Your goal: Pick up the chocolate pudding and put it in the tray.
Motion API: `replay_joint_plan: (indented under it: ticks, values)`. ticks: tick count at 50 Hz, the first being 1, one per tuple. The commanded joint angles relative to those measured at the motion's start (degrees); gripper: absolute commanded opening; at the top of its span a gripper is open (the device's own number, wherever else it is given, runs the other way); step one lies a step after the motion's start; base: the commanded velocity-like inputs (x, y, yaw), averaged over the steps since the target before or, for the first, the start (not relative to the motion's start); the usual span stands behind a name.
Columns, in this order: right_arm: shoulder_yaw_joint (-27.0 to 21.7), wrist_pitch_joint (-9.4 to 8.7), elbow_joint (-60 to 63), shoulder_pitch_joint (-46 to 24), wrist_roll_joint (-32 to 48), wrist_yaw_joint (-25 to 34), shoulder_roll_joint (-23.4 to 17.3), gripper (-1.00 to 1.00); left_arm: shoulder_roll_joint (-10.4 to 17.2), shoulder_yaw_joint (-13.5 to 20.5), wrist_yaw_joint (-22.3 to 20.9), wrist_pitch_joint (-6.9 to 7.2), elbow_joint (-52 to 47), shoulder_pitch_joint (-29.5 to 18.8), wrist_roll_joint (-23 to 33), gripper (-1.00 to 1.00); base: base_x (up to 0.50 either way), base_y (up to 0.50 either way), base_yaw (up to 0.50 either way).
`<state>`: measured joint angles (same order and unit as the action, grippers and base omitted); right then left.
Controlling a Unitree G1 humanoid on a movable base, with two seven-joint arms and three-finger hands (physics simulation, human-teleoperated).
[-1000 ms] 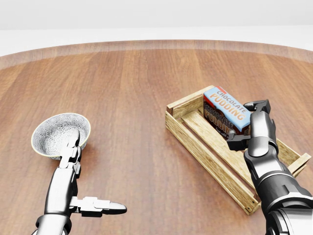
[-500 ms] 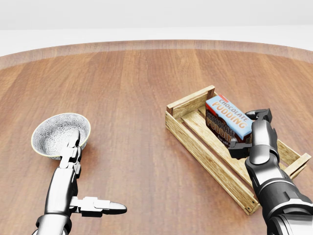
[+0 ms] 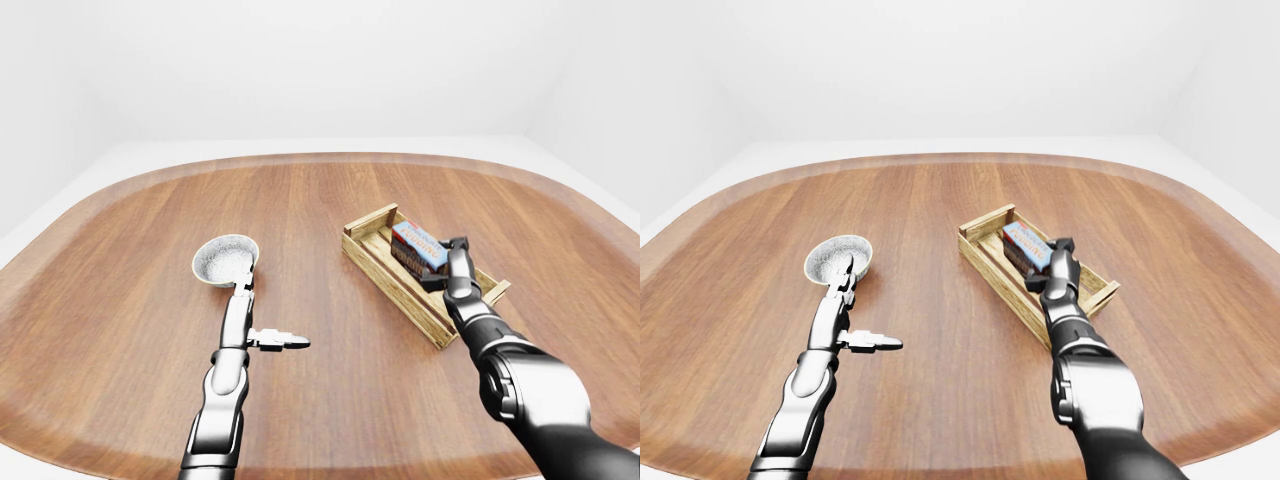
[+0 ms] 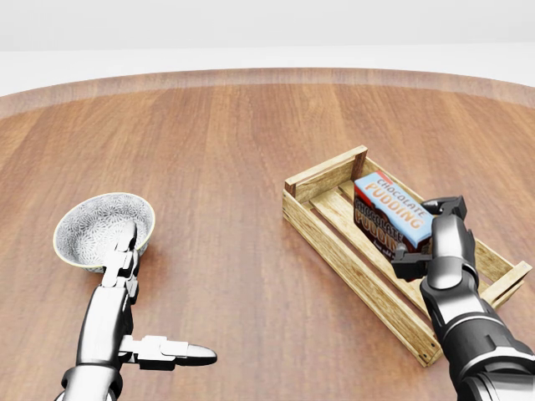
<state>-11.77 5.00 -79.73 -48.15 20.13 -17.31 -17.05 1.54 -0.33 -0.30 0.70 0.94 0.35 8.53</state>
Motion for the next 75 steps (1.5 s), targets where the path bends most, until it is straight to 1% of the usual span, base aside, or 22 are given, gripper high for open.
replay_joint_plan:
  ticks: [1, 39, 75]
  values:
    - [-0.3, 0.0, 1.6, 0.5, -1.3, -0.9, 0.2, -1.0, -0.5, 1.2, -2.6, 0.25, -0.8, 0.2, -5.3, 1.0, 0.0, 0.0, 0.0]
    - [-0.7, 0.0, 1.4, 3.3, -0.8, -1.2, 0.1, -1.0, -0.5, 1.2, -2.7, 0.27, -0.8, 0.2, -5.3, 1.0, 0.0, 0.0, 0.0]
    - [-0.9, 0.0, 1.4, 3.5, -1.0, -1.3, -0.3, -1.0, -0.5, 1.2, -2.6, 0.26, -0.8, 0.2, -5.3, 1.0, 0.0, 0.0, 0.0]
